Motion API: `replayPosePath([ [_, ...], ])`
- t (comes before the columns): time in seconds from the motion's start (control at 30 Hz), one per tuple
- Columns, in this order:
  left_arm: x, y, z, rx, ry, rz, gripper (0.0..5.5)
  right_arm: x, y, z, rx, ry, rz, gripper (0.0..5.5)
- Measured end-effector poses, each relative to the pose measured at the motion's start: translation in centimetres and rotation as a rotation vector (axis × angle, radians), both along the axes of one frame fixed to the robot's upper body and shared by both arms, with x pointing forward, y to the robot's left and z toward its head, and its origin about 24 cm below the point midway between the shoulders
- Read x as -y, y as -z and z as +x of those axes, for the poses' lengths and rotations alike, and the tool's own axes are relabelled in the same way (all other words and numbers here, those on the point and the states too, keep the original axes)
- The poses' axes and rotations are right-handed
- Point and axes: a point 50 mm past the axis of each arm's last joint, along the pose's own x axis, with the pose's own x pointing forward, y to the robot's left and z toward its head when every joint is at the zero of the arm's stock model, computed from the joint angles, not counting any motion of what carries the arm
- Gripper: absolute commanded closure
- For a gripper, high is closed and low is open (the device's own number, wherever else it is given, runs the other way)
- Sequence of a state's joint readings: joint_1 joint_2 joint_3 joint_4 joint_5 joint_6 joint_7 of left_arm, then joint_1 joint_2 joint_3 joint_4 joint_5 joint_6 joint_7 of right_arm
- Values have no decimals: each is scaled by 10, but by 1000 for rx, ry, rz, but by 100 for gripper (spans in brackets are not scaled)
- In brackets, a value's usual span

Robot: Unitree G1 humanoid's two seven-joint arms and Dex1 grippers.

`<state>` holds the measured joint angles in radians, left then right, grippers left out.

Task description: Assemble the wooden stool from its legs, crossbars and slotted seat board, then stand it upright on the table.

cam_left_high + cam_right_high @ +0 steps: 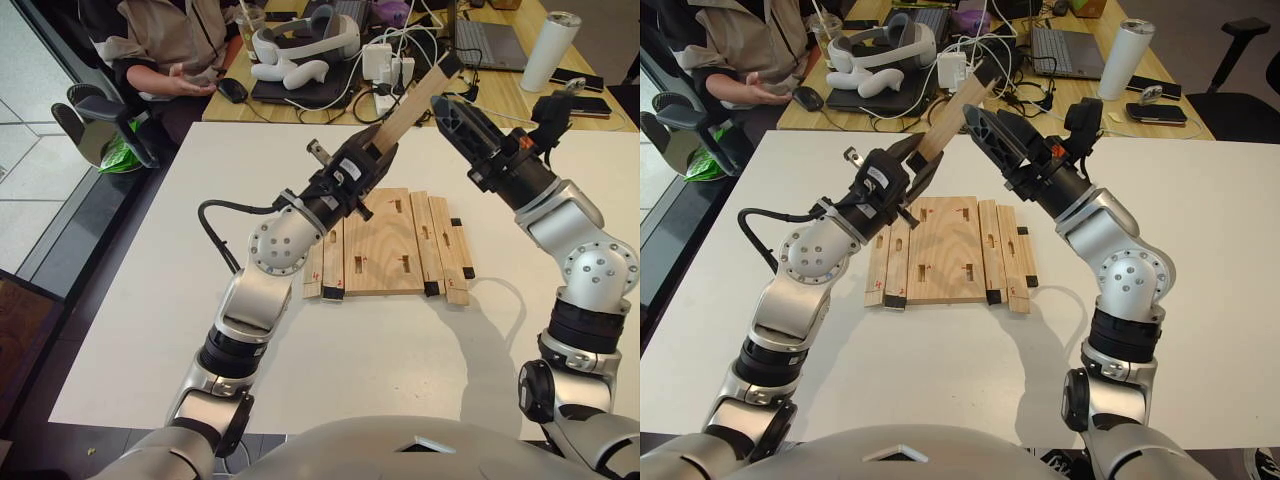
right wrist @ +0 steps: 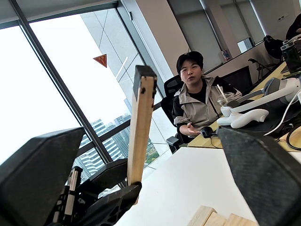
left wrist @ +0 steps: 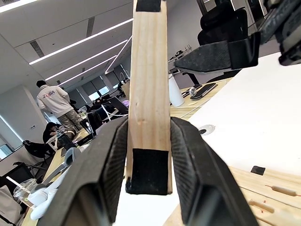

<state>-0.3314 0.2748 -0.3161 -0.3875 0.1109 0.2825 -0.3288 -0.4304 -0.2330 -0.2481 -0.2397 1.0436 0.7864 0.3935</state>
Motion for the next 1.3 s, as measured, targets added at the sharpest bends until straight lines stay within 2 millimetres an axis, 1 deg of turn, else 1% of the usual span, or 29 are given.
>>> replayPosePath([
  [0.07, 1, 1, -2, 2, 8, 7, 420, -4, 0, 0, 9, -24, -1, 82],
  [0.13, 5, 1, -6, 4, 27, 12, 420, -5, -1, 0, 19, -33, 2, 113],
  [0.27, 5, 6, -8, -6, 23, 24, 420, -6, -2, 1, 21, -44, 5, 191],
  [0.57, 2, 6, -6, 7, 3, 46, 420, -6, -5, 1, 47, -61, 3, 311],
  [0.73, 1, 6, -5, 16, 2, 45, 420, -5, -5, 1, 52, -66, 2, 403],
  [0.93, 0, 6, -4, 18, 5, 48, 420, -5, -6, 1, 59, -69, 3, 491],
  [1.0, 0, 6, -4, 18, 11, 50, 420, -4, -6, 1, 65, -70, 4, 507],
  [1.1, 0, 6, -4, 20, 13, 52, 420, -4, -6, 1, 73, -67, -1, 510],
  [1.13, 0, 6, -4, 24, 12, 55, 392, -4, -6, 1, 75, -66, 0, 510],
  [1.17, 0, 6, -5, 27, 13, 58, 375, -4, -6, 1, 77, -64, -1, 510],
  [1.23, 0, 7, -4, 21, 20, 66, 347, -3, -6, 1, 87, -48, -6, 510],
  [1.27, 0, 8, -5, 15, 27, 67, 342, -3, -6, 1, 87, -45, -10, 510],
  [1.3, 0, 10, -5, 3, 37, 65, 323, -4, -5, 2, 87, -40, -19, 510],
])
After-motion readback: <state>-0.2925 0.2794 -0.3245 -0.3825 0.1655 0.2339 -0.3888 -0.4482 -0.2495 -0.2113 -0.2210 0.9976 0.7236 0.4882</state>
